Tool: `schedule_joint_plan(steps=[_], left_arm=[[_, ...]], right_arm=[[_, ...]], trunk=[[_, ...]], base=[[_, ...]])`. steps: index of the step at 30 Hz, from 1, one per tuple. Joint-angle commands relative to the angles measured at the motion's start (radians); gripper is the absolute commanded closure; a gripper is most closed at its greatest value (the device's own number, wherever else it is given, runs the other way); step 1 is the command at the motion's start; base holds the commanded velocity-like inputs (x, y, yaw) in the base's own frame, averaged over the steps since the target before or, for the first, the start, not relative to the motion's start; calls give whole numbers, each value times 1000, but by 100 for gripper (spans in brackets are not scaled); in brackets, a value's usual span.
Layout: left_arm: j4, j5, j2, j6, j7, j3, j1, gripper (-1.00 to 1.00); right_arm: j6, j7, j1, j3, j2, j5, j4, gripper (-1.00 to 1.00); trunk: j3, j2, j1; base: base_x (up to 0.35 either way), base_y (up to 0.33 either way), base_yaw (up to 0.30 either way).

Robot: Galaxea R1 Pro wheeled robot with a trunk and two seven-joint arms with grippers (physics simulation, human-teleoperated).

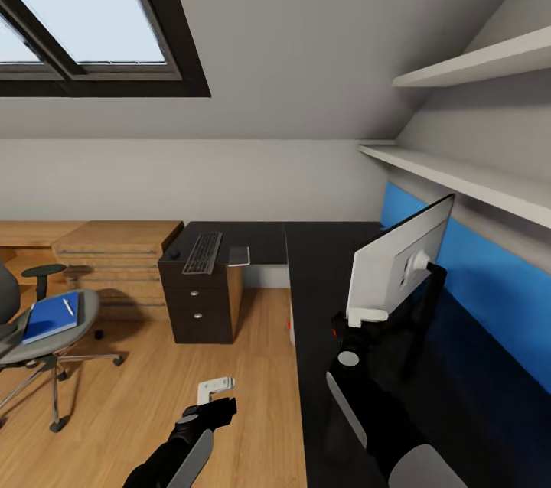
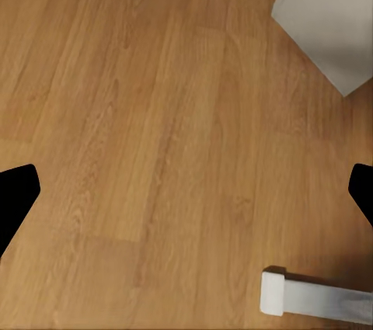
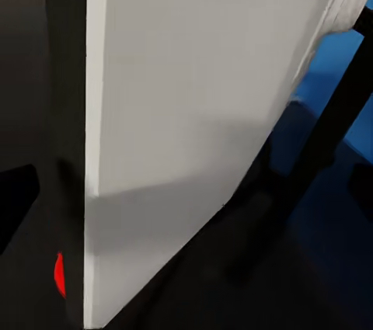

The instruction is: In the bedroom, organize the workspace by keeping the computer under the desk, ensuring the monitor is on the desk, placing the keyboard on the desk next to the monitor, placing the mouse on the desk next to the keyboard, moving the folder from the swivel chair onto the desk next to the mouse, stacking the notebook on top of the folder with the pen on top of the notebook, and positioning the swivel chair next to the desk.

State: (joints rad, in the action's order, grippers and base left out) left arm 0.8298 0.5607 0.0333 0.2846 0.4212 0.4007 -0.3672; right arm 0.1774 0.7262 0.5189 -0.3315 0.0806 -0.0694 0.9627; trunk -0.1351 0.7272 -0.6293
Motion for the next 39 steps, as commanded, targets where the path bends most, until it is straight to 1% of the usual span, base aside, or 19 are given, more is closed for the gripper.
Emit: schedule_joint_plan(steps=[1, 17, 19, 24, 31, 33, 39], left_arm=[[2, 8, 0, 2, 8, 3, -1, -100], [2, 8, 0, 2, 8, 3, -1, -100], [2, 8, 1, 2, 8, 3, -1, -100], [2, 8, 3, 2, 8, 3, -1, -100], [1, 8, 17, 2, 8, 1, -1, -100], [2, 8, 18, 2, 8, 1, -1, -100], [1, 8, 19, 2, 8, 1, -1, -100]], right_arm=[[6, 7, 1, -3, -1, -6, 1, -100], [2, 15, 1, 2, -1, -7, 2, -100], [1, 16, 1, 8, -1, -7, 2, -100], [-1, 15, 1, 46, -2, -7, 2, -100], [-1, 15, 1, 94, -7, -7, 2, -100], [-2, 15, 1, 101, -10, -7, 2, -100], [-2, 15, 1, 105, -13, -7, 3, -100]], trunk=[[-2, 1, -1], [-2, 1, -1], [-2, 1, -1], [-2, 1, -1], [-2, 1, -1], [-2, 1, -1], [-2, 1, -1]], base=[[91, 29, 0], [76, 28, 0], [14, 4, 0], [3, 1, 0], [0, 0, 0], [0, 0, 0], [0, 0, 0]])
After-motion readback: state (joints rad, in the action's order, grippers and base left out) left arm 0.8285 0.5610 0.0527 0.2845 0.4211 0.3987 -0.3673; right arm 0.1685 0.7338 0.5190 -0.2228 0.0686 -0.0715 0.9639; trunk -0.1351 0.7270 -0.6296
